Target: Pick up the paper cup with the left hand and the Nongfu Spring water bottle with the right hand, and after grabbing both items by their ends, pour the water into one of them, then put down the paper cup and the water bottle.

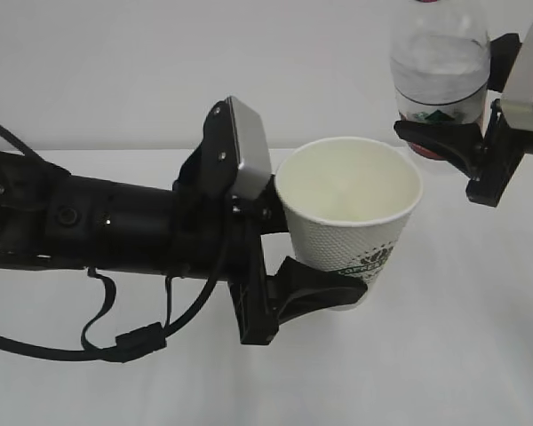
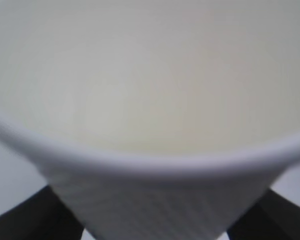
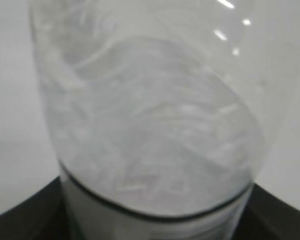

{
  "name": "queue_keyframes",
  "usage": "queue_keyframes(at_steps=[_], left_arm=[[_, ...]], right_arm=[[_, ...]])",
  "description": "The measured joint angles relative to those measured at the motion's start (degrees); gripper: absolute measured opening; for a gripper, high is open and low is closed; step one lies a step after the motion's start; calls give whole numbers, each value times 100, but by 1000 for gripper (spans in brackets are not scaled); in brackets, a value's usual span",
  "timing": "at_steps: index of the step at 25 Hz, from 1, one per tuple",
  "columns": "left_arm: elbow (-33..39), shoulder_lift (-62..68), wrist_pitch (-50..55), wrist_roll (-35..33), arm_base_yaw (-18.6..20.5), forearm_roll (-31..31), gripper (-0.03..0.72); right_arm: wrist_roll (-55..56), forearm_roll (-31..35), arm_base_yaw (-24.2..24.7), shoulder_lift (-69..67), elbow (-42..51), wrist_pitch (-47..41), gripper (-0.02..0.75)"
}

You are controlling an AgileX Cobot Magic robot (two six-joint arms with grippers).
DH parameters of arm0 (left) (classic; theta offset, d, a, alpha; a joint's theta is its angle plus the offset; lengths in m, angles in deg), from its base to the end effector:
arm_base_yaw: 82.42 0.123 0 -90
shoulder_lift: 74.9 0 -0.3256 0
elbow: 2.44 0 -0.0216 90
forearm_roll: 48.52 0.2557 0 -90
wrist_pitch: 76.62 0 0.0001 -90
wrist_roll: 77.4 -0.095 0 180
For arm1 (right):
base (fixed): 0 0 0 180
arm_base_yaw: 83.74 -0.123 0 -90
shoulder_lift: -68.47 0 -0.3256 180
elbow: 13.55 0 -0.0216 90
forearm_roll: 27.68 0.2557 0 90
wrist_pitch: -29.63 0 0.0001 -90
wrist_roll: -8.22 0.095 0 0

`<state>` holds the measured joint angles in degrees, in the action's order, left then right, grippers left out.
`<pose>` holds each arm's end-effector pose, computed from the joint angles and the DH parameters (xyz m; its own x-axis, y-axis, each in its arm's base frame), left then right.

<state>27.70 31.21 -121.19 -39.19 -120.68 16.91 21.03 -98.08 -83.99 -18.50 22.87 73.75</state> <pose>0.2370 -0.2641 0.2363 0.0043 0.3174 -0.9483 0.9876 0.1476 0.0539 0.2771 0.0634 0.3064 0.3252 -0.5837 -0.7440 -0.6071 0.4744 -0.6375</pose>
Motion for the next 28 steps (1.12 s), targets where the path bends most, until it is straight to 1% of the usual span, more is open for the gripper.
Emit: queue_keyframes(at_steps=[5, 13, 28], left_arm=[[-298, 0, 112, 187, -123, 153, 549], [-332, 0, 110, 229, -123, 145, 547], [-332, 0, 79, 229, -123, 135, 546]], right_arm=[[-209, -9, 0, 0, 0, 11, 504], [-784, 24, 0, 0, 0, 11, 505], [-1951, 686, 0, 0, 0, 11, 504]])
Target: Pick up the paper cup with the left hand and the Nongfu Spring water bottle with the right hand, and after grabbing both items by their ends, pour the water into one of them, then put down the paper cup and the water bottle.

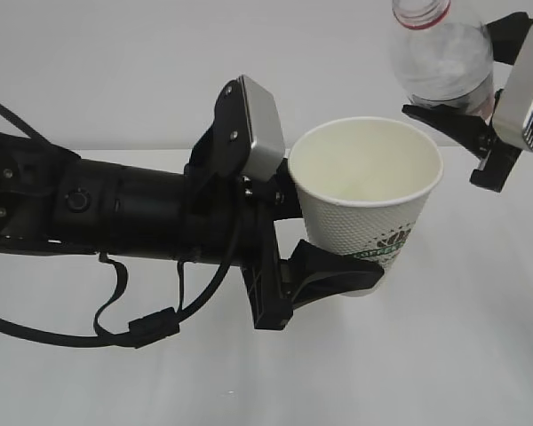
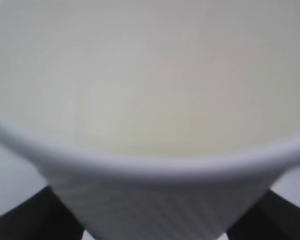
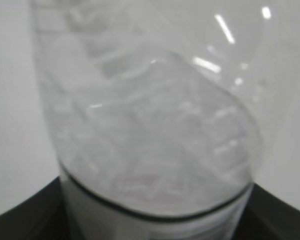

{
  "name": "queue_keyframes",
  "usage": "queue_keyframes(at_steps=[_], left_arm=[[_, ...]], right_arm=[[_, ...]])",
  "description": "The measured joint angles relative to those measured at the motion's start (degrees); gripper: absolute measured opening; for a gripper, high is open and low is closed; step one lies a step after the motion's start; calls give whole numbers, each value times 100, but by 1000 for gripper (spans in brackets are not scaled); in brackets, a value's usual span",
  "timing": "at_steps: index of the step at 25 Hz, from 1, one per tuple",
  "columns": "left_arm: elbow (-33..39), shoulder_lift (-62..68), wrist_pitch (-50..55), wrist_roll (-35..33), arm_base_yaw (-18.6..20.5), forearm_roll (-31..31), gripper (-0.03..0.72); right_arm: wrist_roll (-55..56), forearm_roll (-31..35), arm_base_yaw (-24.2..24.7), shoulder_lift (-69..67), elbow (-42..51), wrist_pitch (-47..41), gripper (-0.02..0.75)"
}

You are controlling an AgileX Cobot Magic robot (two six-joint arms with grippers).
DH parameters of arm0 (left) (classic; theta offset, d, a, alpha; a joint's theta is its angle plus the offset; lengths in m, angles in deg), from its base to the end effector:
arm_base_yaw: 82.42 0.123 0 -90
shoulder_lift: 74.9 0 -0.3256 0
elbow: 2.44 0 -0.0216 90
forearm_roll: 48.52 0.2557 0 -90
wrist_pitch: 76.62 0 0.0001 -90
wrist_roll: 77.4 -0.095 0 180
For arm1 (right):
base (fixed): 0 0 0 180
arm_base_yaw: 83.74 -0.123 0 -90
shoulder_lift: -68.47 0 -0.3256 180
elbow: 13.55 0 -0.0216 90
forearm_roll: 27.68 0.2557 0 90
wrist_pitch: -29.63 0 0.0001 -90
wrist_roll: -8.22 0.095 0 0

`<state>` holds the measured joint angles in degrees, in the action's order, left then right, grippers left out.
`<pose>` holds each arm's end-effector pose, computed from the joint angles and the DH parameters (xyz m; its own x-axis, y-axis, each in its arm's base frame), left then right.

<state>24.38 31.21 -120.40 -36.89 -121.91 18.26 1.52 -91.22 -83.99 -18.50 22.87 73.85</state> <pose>0.2396 -0.2756 0.2497 0.0276 0.2990 -0.9538 0.9888 0.1321 0.0701 0.2810 0.0605 0.3126 0.4643 -0.6872 -0.5588 -0.4435 0.3657 -0.8183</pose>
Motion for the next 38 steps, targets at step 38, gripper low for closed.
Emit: queue_keyframes(at_steps=[38], left_arm=[[0, 0, 19, 0, -8, -128, 545]], right_arm=[[-2077, 730, 0, 0, 0, -10, 504]])
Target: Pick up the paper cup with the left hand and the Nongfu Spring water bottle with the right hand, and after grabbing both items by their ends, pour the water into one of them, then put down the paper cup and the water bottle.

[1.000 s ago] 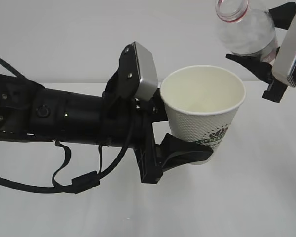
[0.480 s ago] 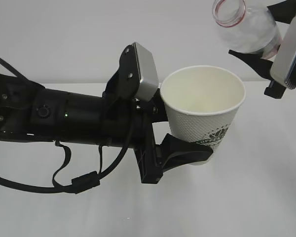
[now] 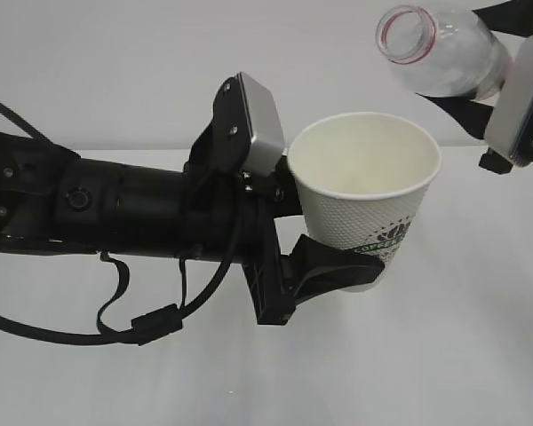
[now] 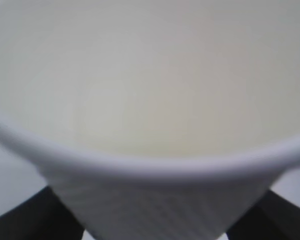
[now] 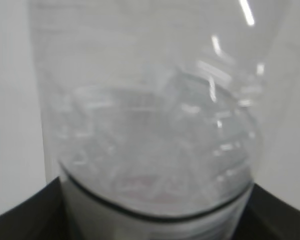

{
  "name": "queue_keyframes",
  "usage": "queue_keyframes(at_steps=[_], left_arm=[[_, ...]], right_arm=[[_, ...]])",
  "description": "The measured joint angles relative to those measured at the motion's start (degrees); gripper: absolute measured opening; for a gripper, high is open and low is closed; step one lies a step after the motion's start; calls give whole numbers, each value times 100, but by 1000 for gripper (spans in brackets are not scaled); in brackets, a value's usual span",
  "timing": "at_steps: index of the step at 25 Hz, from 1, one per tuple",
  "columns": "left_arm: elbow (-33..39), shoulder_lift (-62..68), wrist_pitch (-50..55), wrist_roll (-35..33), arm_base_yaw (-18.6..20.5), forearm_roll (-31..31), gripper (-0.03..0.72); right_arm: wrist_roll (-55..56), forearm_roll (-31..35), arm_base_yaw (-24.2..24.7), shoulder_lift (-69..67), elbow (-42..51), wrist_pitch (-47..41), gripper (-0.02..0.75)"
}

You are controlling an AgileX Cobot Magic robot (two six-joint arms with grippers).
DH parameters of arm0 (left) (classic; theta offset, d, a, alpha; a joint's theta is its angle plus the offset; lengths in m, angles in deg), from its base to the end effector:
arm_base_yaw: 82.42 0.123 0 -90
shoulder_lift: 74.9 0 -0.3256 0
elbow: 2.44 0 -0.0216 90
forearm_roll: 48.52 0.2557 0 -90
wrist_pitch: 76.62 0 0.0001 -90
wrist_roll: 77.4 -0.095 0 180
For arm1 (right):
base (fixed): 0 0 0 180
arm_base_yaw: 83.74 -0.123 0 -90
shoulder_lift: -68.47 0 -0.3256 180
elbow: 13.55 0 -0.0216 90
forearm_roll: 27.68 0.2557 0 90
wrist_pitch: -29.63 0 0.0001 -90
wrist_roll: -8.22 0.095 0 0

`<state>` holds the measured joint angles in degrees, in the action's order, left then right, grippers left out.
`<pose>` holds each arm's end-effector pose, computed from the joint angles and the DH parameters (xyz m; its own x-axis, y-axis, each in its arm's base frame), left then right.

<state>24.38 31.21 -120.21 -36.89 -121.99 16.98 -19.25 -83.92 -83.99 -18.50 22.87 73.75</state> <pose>0.2405 -0.2760 0.2504 0.0132 0.2897 -0.9570 0.9872 0.1486 0.0586 0.2851 0.0562 0.3185 0.5354 -0.7836 -0.3153 -0.2400 0.2167 -0.9463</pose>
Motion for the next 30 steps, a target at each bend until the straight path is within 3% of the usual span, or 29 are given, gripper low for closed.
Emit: queue_keyframes(at_steps=[8, 30], left_arm=[[0, 0, 10, 0, 0, -175, 545], [0, 0, 13, 0, 0, -234, 545]], right_arm=[[-515, 395, 0, 0, 0, 11, 504], [-1362, 684, 0, 0, 0, 175, 504]])
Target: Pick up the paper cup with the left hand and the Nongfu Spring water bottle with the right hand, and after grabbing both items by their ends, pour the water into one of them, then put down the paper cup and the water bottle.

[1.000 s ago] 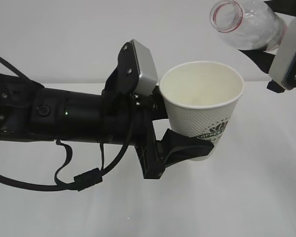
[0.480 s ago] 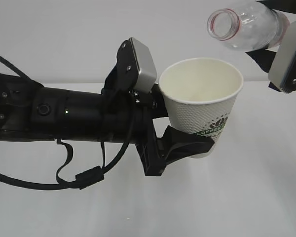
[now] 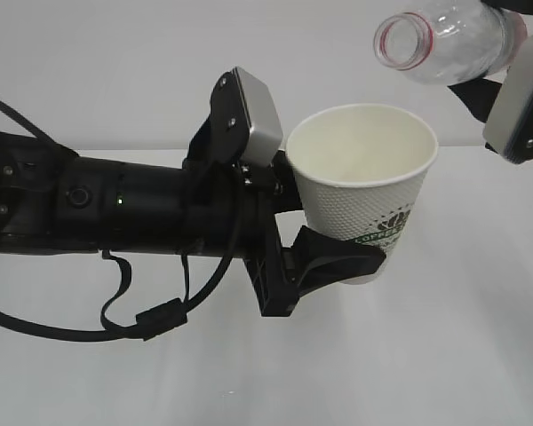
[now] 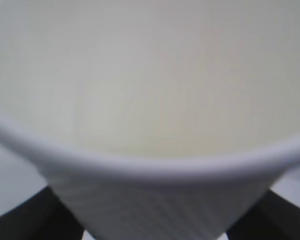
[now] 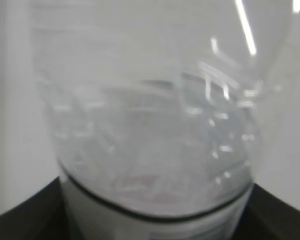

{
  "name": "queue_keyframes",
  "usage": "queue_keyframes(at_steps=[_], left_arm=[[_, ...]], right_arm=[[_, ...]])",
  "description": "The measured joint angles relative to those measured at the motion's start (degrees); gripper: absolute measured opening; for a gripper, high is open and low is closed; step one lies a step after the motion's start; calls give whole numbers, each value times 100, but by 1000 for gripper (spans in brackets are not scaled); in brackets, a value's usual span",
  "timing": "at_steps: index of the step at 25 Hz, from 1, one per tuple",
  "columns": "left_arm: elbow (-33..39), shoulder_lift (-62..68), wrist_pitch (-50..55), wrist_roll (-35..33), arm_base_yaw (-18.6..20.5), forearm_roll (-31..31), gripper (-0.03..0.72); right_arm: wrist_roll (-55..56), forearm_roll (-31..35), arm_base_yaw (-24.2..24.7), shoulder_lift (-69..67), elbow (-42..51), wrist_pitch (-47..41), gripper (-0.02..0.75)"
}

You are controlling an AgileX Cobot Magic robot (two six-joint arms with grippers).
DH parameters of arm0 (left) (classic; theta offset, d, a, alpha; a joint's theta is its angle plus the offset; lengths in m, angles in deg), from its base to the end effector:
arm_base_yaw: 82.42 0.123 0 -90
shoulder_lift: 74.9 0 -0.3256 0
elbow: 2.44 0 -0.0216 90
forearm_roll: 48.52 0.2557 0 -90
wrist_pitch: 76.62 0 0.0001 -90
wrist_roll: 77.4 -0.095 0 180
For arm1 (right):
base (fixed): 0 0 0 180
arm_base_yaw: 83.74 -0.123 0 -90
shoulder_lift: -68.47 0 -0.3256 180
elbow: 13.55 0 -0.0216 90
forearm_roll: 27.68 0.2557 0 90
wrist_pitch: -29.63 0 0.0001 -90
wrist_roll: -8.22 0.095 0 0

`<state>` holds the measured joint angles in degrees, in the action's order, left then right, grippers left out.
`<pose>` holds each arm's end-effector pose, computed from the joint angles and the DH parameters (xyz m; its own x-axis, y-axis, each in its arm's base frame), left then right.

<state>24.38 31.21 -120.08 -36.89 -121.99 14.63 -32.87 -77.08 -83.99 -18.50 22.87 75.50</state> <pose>0.2426 -0.2761 0.2520 -0.0132 0.2691 -0.9630 0.9832 0.1787 0.0364 0.2876 0.0530 0.3260 0.5420 -0.8238 -0.1662 -0.0856 0.1426 -0.9861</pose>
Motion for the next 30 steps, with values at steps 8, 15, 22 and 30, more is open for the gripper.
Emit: queue_keyframes(at_steps=[8, 15, 22, 30], left_arm=[[0, 0, 0, 0, 0, 0, 545], [0, 0, 0, 0, 0, 0, 545], [0, 0, 0, 0, 0, 0, 545], [0, 0, 0, 0, 0, 0, 545]], right_arm=[[-318, 240, 0, 0, 0, 0, 504], [-591, 356, 0, 0, 0, 22, 504], [-779, 490, 0, 0, 0, 106, 504], [-815, 527, 0, 0, 0, 253, 504]])
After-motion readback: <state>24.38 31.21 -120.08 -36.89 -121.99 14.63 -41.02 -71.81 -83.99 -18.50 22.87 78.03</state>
